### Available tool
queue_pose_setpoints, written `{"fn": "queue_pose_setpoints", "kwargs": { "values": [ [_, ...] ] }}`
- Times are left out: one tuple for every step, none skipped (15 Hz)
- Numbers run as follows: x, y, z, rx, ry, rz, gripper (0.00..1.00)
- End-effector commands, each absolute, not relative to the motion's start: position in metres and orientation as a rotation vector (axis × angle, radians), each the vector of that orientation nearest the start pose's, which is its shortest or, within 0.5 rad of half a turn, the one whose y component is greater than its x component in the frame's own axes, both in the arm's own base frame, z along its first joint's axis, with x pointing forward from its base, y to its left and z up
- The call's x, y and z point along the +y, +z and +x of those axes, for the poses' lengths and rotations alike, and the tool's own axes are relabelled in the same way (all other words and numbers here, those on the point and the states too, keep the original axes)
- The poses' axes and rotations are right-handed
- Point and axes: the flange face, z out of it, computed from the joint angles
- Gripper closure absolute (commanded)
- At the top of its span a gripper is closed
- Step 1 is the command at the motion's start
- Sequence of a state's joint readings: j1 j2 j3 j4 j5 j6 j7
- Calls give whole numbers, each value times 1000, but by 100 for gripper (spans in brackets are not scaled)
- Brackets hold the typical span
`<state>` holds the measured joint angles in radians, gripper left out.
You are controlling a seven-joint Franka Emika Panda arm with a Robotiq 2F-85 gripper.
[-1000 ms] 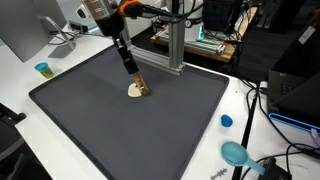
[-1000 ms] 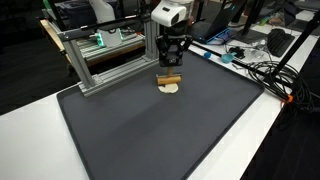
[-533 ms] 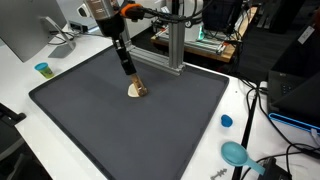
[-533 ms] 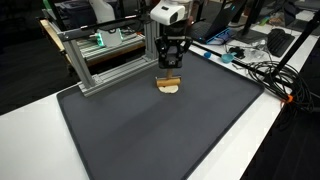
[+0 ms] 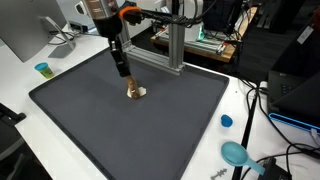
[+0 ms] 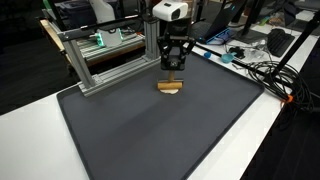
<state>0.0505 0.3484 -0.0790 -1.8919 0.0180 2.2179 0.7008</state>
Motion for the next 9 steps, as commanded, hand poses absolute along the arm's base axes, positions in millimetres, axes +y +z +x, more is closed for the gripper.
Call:
{"fn": "queue_pose_setpoints", "kwargs": {
  "values": [
    [-15, 297, 636, 1204, -10, -2954, 79],
    [-16, 298, 639, 1225, -25, -2946, 79],
    [-18, 298, 641, 1244, -35, -2944, 79],
    [-18, 298, 643, 1260, -42, -2942, 79],
    [-19, 297, 645, 1272, -45, -2938, 79],
    [-19, 296, 647, 1278, -44, -2939, 79],
    [-19, 293, 648, 1284, -40, -2939, 79],
    [-18, 290, 650, 1286, -35, -2939, 79],
    [-19, 288, 652, 1288, -36, -2935, 79]
  ]
}}
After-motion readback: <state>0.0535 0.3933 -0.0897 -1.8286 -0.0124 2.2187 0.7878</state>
